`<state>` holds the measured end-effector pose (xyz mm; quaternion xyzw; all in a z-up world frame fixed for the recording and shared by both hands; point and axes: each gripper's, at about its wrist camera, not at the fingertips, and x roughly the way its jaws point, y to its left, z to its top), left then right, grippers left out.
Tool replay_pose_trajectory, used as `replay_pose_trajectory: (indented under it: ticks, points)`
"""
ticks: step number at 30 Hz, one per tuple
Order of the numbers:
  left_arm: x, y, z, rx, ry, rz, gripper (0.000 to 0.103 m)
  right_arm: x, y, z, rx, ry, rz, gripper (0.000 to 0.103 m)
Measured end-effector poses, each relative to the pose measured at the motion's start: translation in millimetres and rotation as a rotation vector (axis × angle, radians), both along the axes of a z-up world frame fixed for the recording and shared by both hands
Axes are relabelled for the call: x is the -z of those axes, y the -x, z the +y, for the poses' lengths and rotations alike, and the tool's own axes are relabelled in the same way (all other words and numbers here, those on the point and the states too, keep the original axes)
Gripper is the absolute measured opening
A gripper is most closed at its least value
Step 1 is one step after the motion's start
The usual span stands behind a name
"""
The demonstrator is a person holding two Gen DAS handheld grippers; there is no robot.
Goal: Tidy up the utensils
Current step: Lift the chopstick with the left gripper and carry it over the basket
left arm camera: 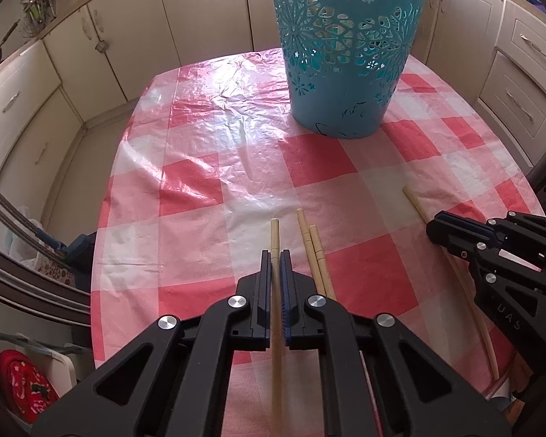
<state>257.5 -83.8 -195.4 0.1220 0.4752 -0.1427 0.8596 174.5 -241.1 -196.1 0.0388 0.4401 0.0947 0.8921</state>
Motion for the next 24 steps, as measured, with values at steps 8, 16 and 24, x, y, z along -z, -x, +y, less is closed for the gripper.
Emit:
replay_pose_trajectory:
  ticks: [8,16,24]
  points:
    - [-20.9,7.4,0.3,0.037,0.100,-0.055,0.005,-0.7,-0.4,2.4,-0.004,0.014,-0.005,0.007]
    - [-113.8,22.1,2.8,0.158,0.471,-0.221,0.005,-0.4,-1.0,2.5,-0.006,0.011,-0.004,0.007]
    - [-203.5,-11.9,-14.9,0.116,0.605,-0.440,0.005,0.3,-1.5,1.6,-0.003,-0.001,-0.002,0.007]
